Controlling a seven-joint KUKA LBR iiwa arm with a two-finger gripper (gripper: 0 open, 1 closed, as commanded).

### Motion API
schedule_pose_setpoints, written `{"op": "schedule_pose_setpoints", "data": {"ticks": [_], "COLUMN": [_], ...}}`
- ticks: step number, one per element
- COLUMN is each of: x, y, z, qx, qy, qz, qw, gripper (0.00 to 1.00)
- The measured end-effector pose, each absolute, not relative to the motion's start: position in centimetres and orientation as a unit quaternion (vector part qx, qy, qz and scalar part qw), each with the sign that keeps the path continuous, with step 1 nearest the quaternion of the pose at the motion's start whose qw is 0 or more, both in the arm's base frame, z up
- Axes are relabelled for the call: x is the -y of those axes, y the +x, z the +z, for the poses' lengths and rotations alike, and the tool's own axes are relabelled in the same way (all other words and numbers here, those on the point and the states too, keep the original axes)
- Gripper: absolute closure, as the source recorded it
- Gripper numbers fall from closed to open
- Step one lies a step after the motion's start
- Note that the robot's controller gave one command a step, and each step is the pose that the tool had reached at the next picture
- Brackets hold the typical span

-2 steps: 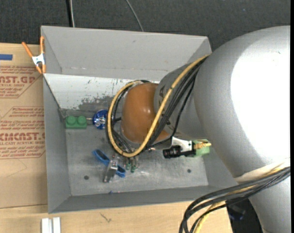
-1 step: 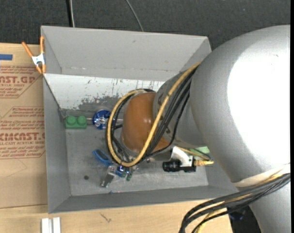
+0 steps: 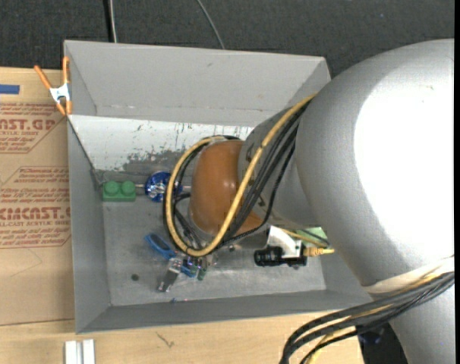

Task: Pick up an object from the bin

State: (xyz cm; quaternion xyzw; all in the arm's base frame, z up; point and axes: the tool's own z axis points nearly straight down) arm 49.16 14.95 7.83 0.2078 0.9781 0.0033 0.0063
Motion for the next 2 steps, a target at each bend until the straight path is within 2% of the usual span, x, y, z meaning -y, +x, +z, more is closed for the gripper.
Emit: {"op": "schedule_pose_setpoints", "data": {"ticks": [2], "x": [-15.1], "y": [49.43], "z": [7.98], "qx": [-0.978], "qy": [0.207], "qz": [0.001], "qw": [0.002], "gripper": [0.0]}}
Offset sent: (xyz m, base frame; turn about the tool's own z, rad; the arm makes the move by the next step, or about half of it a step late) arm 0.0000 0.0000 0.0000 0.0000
